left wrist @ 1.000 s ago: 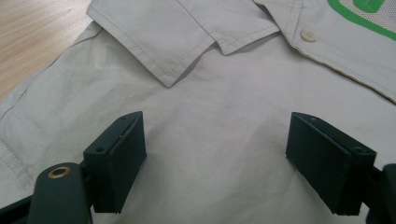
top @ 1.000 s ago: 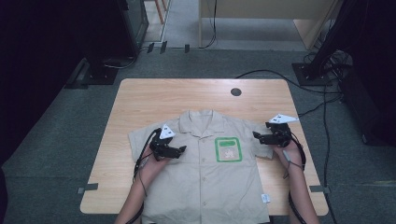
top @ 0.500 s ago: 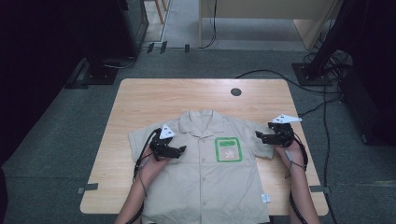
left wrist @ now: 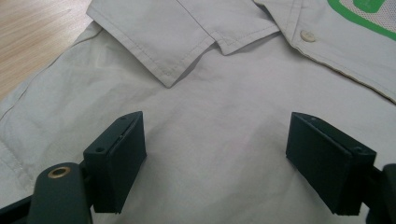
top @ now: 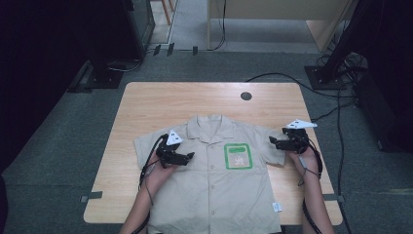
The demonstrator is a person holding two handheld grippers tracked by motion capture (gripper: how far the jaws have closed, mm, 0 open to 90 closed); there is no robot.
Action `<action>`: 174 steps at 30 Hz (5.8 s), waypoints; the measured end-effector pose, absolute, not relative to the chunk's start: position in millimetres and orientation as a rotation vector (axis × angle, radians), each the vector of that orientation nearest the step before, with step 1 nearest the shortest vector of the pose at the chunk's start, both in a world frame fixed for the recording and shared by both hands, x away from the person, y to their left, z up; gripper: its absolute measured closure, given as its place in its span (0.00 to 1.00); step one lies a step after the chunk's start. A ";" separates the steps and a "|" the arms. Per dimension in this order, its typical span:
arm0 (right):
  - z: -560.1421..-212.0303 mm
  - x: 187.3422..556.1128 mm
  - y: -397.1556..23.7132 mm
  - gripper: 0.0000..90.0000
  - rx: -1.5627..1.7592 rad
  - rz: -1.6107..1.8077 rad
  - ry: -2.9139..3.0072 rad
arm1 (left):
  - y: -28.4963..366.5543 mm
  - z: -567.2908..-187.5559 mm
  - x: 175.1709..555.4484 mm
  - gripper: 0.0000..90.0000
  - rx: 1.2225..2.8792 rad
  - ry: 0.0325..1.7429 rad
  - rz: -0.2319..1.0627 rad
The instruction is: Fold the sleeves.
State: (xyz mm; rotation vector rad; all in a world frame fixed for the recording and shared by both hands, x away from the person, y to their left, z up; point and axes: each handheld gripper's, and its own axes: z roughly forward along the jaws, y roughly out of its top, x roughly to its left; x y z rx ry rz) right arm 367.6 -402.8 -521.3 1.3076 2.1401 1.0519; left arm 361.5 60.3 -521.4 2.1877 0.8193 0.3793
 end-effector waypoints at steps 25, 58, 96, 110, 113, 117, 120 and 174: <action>-527.1 367.4 -410.6 0.63 1.347 1.028 2.109 | 60.3 -521.5 361.5 0.22 2.187 0.819 0.380; -502.9 356.3 -396.0 0.95 1.308 1.114 2.099 | 60.4 -521.4 361.6 0.22 2.187 0.820 0.379; -474.1 345.0 -331.5 0.95 1.131 1.197 2.185 | 60.4 -521.4 361.6 0.22 2.188 0.820 0.379; -473.4 343.0 -307.4 0.94 1.088 1.240 2.216 | 60.4 -521.4 361.6 0.22 2.187 0.821 0.379; -474.8 343.0 -302.4 0.94 1.082 1.244 2.225 | 60.4 -521.4 361.6 0.22 2.187 0.821 0.379; -475.5 342.6 -295.5 0.94 1.073 1.262 2.238 | 60.4 -521.4 361.6 0.22 2.187 0.821 0.379; -476.1 342.2 -290.5 0.94 1.065 1.264 2.243 | 60.4 -521.4 361.6 0.22 2.187 0.821 0.379; -498.0 344.0 -249.3 0.63 0.986 1.325 2.394 | 60.5 -521.4 361.6 0.22 2.187 0.822 0.379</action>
